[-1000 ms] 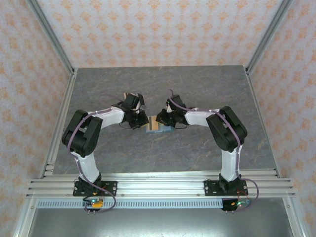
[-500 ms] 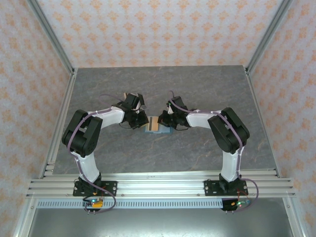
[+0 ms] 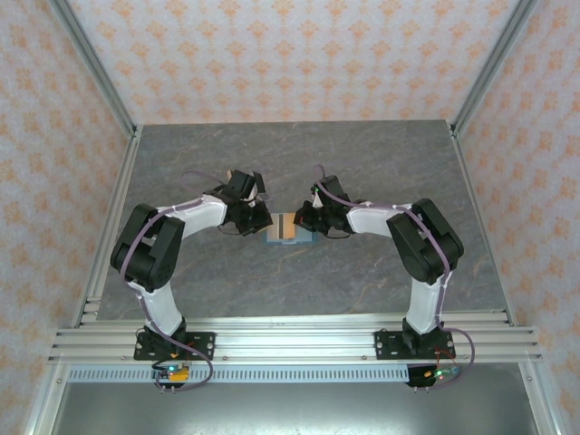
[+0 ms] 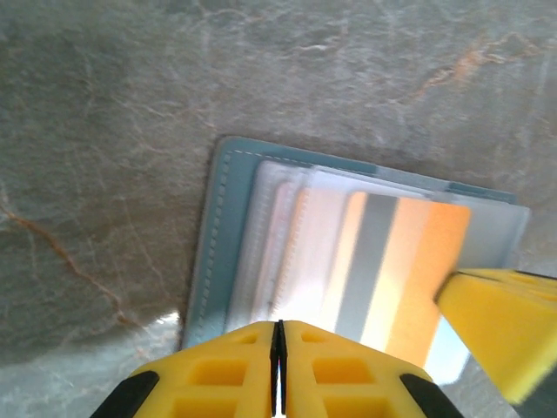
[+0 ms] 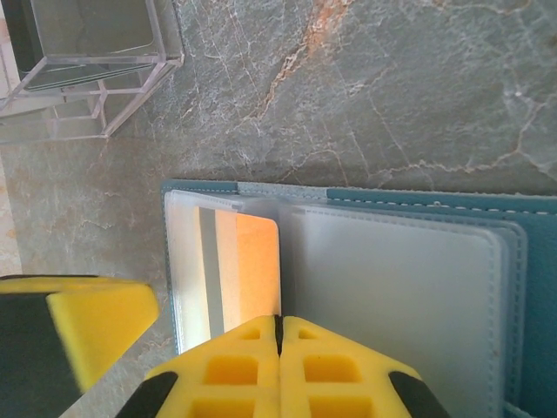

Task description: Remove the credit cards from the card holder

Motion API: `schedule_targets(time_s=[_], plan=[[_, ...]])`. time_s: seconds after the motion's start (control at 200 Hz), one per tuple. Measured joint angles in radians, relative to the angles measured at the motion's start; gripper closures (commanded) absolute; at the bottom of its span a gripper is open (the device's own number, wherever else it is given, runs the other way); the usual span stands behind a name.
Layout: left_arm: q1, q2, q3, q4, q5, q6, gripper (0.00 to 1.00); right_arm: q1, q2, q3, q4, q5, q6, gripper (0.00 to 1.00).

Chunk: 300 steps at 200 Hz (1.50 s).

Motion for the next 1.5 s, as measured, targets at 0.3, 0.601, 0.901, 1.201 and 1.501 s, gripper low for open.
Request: schedule_targets(time_s=[0.3, 0.601, 0.901, 1.201, 1.501], plan=[[-0.058, 0.014, 0.106, -0.053, -0.023, 0.025, 0.88, 0.000, 0.001, 0.000, 0.000, 0.000, 0.000, 0.95], [-0.057, 0.095, 0.109, -0.068, -0.045, 0.024, 0.91, 0.000, 0.001, -0.004, 0.004, 0.000, 0.000, 0.91], [-0.057, 0.095, 0.108, -0.067, -0.045, 0.024, 0.91, 0.000, 0.018, -0.004, 0.022, -0.048, 0.008, 0.78], [-0.057, 0.095, 0.100, -0.049, -0.045, 0.024, 0.91, 0.000, 0.029, -0.004, 0.023, -0.075, 0.008, 0.80], [-0.057, 0.095, 0.100, -0.050, -0.046, 0.022, 0.86, 0.000, 0.000, -0.040, 0.055, -0.045, 0.027, 0.97]])
